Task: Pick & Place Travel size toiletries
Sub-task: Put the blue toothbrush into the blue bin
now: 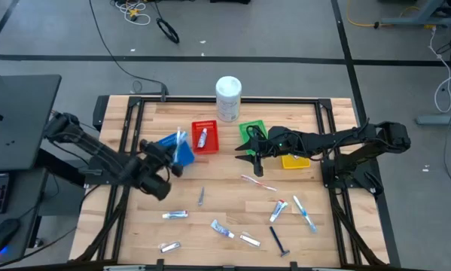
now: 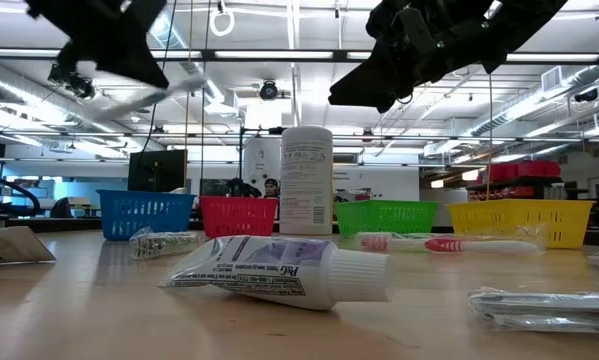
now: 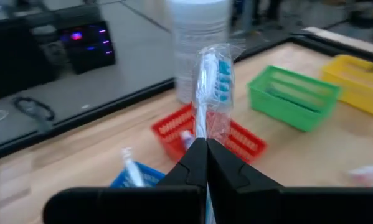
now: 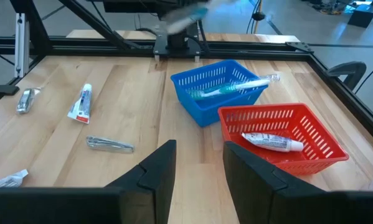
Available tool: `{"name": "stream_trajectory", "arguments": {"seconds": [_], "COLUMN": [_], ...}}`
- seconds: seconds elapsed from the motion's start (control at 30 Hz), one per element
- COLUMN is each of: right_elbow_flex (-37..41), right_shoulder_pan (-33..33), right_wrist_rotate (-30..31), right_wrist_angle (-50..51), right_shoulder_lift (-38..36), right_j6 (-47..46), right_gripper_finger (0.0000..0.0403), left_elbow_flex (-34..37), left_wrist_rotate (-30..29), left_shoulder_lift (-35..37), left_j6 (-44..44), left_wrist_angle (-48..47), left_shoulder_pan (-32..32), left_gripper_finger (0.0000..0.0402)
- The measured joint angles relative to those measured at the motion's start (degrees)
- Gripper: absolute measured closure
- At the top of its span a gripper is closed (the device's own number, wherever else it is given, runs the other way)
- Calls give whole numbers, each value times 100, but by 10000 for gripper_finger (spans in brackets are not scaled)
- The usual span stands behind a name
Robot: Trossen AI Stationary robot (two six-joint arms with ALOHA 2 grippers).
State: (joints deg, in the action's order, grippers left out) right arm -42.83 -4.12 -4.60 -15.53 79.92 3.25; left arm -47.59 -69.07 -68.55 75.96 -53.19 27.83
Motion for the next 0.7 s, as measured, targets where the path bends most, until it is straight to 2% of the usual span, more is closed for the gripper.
{"name": "stream_trajectory", "arguments": {"seconds": [0.17, 0.27, 0.5, 0.7], "right_elbow_flex": [0, 0, 0, 0], "right_shoulder_pan": [0, 0, 0, 0], "right_wrist_rotate": [-1, 0, 0, 0], "right_wrist_angle": [-17, -17, -22, -22], "right_shoulder_lift": [0, 0, 0, 0], "right_j6": [0, 0, 0, 0], "right_gripper_finger": [260, 260, 260, 260], "left_elbow_flex": [830, 1386, 2278, 2550], "left_wrist_rotate": [-91, -159, -377, -158], "left_shoulder_lift": [-2, -2, -2, -2], "left_j6": [490, 610, -232, -883], "left_wrist_angle": [924, 1800, 3724, 4600], "left_shoulder_pan": [-554, -774, -1170, -1512], "left_gripper_finger": [398, 398, 398, 398]}}
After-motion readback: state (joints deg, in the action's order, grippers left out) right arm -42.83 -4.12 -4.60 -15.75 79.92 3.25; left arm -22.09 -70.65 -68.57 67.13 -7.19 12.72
